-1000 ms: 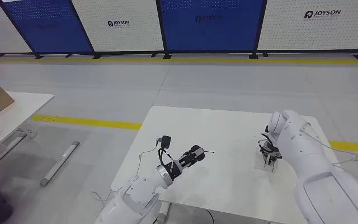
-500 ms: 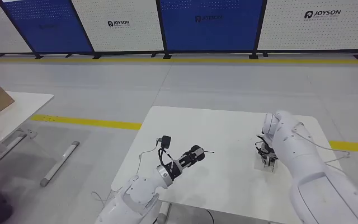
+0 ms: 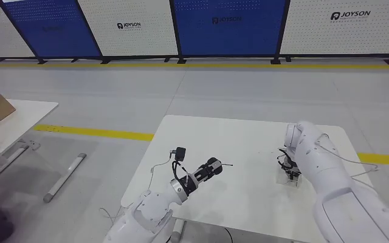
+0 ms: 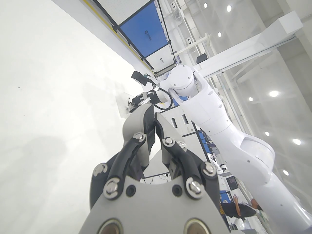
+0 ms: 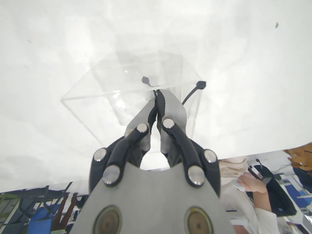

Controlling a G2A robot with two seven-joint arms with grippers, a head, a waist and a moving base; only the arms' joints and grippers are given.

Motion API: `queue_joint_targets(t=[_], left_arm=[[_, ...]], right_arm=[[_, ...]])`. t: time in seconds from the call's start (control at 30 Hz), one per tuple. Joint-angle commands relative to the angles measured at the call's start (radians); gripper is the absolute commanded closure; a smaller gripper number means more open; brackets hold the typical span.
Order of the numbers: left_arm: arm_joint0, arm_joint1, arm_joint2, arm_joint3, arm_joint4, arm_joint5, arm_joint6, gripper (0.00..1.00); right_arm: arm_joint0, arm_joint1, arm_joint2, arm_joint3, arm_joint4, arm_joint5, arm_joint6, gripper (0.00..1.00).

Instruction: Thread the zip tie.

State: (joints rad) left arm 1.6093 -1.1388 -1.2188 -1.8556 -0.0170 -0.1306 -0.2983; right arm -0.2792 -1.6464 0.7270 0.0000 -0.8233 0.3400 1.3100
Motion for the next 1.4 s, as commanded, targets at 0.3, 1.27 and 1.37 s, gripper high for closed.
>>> queue_joint_targets(t=[0.3, 1.27, 1.37], left_arm=[[0.000, 0.000, 0.000, 0.000, 0.000, 0.000, 0.000, 1.00], [0.000, 0.000, 0.000, 0.000, 0.000, 0.000, 0.000, 1.00], [0.000, 0.000, 0.000, 0.000, 0.000, 0.000, 0.000, 1.00]], right_arm=[[0.012, 0.008, 0.012, 0.000, 0.025, 0.000, -0.010, 1.00], [0.055, 0.086, 0.072, 0.000, 0.153, -0.138, -0.017, 1.00], [0.056, 0.093, 0.080, 0.000, 0.170, -0.149, -0.039, 1.00]])
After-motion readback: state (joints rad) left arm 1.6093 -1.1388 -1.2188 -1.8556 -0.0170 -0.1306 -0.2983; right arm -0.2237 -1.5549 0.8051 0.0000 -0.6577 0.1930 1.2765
